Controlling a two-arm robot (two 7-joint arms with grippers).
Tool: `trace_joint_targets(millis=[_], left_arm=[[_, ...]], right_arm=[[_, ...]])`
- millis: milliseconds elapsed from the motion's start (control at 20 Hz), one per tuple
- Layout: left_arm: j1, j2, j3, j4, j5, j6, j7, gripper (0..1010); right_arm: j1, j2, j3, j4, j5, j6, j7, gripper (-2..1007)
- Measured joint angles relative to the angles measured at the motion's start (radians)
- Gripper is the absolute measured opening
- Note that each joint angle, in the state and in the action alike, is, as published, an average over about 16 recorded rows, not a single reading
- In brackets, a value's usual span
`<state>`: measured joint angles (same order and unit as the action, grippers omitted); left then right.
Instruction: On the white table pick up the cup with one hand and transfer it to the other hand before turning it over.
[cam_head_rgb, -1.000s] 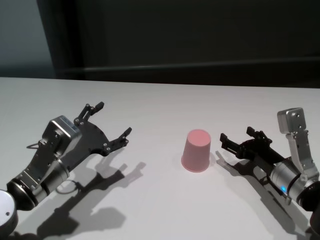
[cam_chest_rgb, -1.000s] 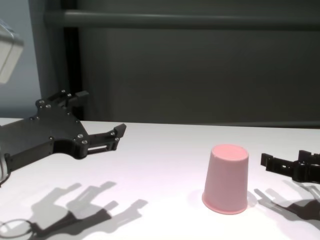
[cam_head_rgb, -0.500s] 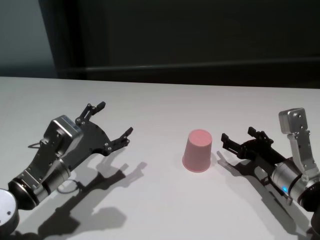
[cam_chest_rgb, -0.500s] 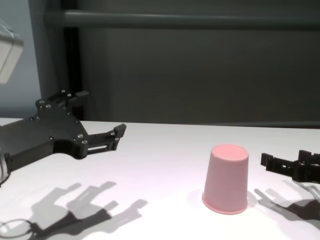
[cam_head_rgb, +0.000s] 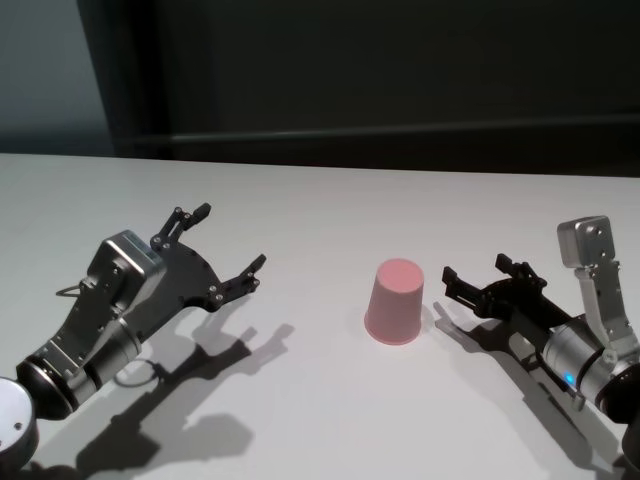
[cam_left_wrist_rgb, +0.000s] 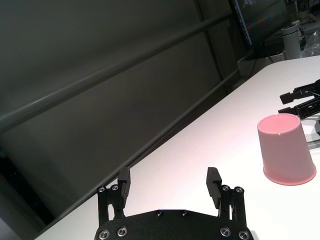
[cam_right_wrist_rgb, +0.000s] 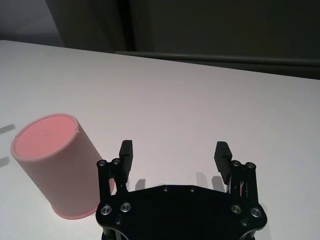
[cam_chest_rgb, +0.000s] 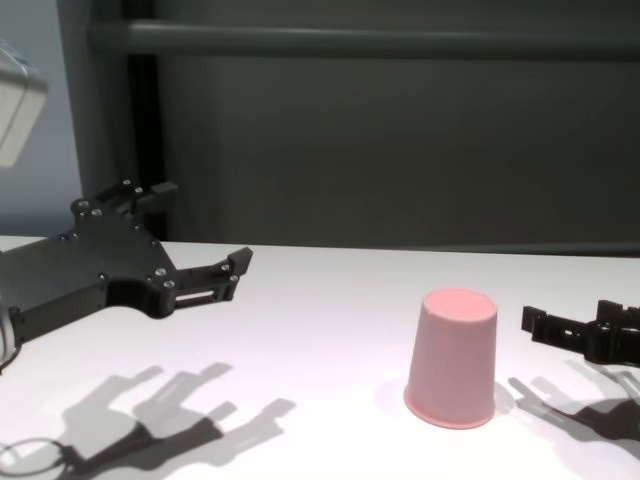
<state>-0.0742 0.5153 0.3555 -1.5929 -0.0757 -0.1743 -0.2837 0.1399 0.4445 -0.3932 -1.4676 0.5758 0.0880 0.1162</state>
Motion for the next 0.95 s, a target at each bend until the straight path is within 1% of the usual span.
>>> trace_joint_targets(millis=[950], left_arm=[[0.000, 0.000, 0.000, 0.000, 0.000, 0.000, 0.000, 1001]], right_arm=[[0.000, 0.000, 0.000, 0.000, 0.000, 0.000, 0.000, 1002]])
